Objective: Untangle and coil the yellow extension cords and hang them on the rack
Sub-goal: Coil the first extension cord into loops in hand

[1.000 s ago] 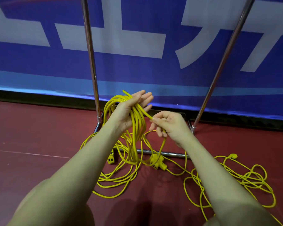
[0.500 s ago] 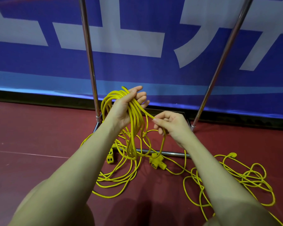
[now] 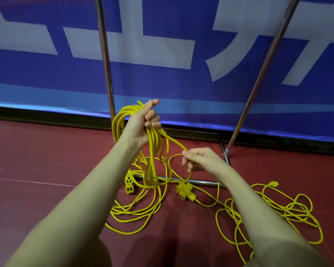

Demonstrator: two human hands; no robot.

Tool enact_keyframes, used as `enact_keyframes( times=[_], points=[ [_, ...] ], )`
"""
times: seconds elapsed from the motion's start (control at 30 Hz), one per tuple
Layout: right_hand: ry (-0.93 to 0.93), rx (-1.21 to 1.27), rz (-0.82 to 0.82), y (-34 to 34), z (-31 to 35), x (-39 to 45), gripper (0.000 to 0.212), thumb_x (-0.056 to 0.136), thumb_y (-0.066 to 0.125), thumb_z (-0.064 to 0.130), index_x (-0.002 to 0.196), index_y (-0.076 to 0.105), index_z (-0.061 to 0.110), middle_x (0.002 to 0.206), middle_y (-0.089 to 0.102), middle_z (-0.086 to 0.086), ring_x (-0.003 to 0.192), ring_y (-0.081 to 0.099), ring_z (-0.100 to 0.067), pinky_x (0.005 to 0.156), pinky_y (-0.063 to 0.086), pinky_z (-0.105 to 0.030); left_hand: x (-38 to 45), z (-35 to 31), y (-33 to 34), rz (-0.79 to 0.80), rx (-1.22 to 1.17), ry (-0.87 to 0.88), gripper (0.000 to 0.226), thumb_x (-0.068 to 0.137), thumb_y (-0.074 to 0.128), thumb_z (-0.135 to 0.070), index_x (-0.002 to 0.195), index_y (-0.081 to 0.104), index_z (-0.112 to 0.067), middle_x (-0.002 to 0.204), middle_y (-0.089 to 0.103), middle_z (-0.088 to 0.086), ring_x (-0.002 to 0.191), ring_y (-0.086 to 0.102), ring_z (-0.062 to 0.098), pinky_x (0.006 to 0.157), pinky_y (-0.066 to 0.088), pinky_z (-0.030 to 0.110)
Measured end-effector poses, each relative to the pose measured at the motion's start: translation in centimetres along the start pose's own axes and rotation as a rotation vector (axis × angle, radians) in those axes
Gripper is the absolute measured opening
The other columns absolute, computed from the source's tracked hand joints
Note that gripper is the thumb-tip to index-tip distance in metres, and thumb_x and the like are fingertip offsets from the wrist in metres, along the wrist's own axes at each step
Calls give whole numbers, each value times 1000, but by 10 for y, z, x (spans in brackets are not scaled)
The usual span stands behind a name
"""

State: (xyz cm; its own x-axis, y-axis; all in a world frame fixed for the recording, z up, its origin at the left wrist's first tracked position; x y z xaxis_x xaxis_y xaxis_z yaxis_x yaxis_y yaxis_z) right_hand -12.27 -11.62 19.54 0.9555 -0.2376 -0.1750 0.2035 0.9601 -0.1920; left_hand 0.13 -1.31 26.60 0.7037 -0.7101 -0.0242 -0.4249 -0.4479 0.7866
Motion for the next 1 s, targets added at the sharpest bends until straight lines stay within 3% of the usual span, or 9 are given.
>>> enact_keyframes(
  times=[0.17,0.27,0.33,0.43,0.57,0.7,0.8,0.93,1.0],
  points=[
    [-20,-111,-213,-18,-9,5,36,93,55,30,64,56,10,49,40,0,41,37,-7,47,31,-20,-4,2,-2,51,21,-41,36,102,32,-24,81,58,-11,32,25,-8,26,23,1,29,22,12],
    [-50,-25,-140,-9,-1,4,20,94,56,22,77,57,10,52,39,1,39,31,-5,42,25,-18,-8,-5,2,112,10,-53,54,101,31,-30,66,68,-11,30,26,-10,23,23,1,28,19,12],
    [-106,-36,-93,-3,9,2,11,94,54,17,92,62,11,58,43,2,39,32,-4,42,28,-17,-13,-12,7,155,-4,-45,52,96,35,-32,63,68,-11,29,26,-9,22,24,2,26,21,12],
    [-176,-135,-60,9,21,1,27,98,45,16,118,61,8,69,51,6,42,36,-4,51,34,-16,-19,-19,14,190,-45,-22,51,94,36,-34,61,68,-11,29,27,-9,22,26,3,26,22,12],
    [-149,-54,38,35,27,0,33,102,35,22,131,48,18,43,41,-2,39,36,-5,49,31,-13,-25,-13,21,194,-62,-17,62,101,27,-34,61,67,-10,29,27,-10,22,25,2,26,21,11],
    [-112,78,159,51,32,-5,41,95,44,44,113,61,12,43,43,-13,35,35,-8,44,31,-17,-29,-12,26,158,-109,9,64,102,26,-35,60,67,-9,30,27,-9,23,26,2,27,23,10],
    [-137,81,163,49,39,-10,38,85,53,53,90,71,20,76,56,-34,50,48,-13,51,39,-17,-30,-12,26,92,-164,25,52,102,31,-35,68,60,-8,32,27,-8,25,26,3,30,26,10],
    [-181,241,191,50,44,-17,36,85,59,45,99,67,13,92,72,3,90,65,-6,89,45,-24,-32,-8,30,35,-148,63,38,102,33,-35,79,50,-10,36,27,-8,29,26,2,35,30,11],
    [-140,347,265,57,45,-23,56,67,74,57,99,62,12,86,72,1,81,68,-10,78,51,-22,-32,-7,33,23,-142,78,37,102,33,-35,79,49,-10,37,27,-8,30,26,1,36,31,11]
  ],
)
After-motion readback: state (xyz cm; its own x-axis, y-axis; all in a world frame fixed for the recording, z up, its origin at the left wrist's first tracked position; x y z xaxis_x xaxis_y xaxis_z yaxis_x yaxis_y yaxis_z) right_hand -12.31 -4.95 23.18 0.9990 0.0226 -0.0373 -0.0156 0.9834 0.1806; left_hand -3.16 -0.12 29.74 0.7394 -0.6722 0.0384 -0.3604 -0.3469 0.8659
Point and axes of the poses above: each hand's wrist, its own x-axis towards the middle knuckle, its own y-axis out of the palm, z = x × y, the point moved 7 cm from there along x, towards the middle knuckle
